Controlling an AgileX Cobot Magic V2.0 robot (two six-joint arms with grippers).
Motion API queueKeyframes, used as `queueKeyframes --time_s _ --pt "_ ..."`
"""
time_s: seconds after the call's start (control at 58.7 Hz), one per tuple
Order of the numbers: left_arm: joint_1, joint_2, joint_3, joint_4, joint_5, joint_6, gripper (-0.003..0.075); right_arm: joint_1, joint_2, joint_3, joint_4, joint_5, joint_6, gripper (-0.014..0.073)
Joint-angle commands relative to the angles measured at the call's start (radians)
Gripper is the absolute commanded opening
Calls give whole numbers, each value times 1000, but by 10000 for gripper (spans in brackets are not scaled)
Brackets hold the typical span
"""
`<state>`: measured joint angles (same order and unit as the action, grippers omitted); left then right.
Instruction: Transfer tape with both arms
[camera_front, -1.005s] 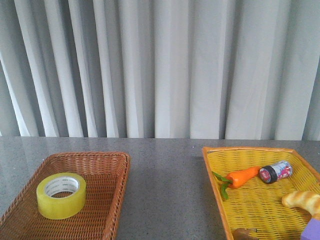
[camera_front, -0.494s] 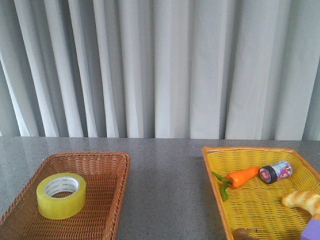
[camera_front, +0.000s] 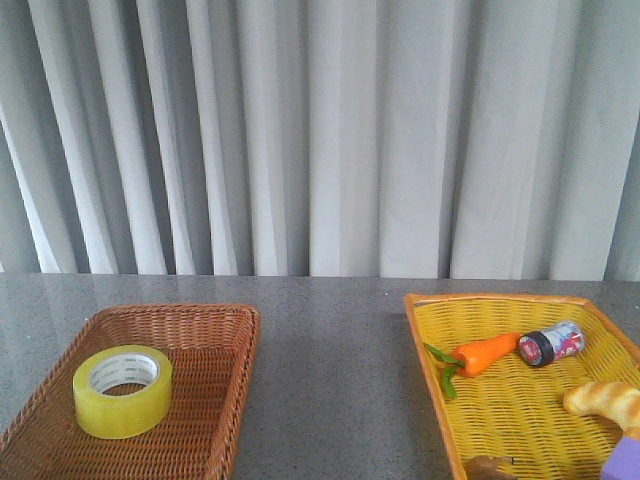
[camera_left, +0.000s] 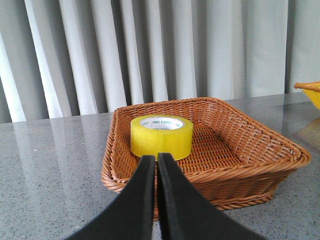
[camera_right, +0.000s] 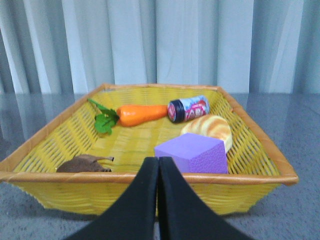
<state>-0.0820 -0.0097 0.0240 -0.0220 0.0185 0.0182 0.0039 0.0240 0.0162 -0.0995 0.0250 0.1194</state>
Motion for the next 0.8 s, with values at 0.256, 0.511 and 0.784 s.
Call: queueKeyframes --time_s 0.256,0.511,0.784 --pt "1 -17 -9 -10 -82 -8 -6 -8 -8 15 29 -62 -2 -4" --pt "1 -17 -9 -10 -82 -8 -6 -8 -39 15 29 10 -6 -4" --pt "1 -17 -9 -10 -82 -8 -6 -10 -45 15 93 -25 -7 -4"
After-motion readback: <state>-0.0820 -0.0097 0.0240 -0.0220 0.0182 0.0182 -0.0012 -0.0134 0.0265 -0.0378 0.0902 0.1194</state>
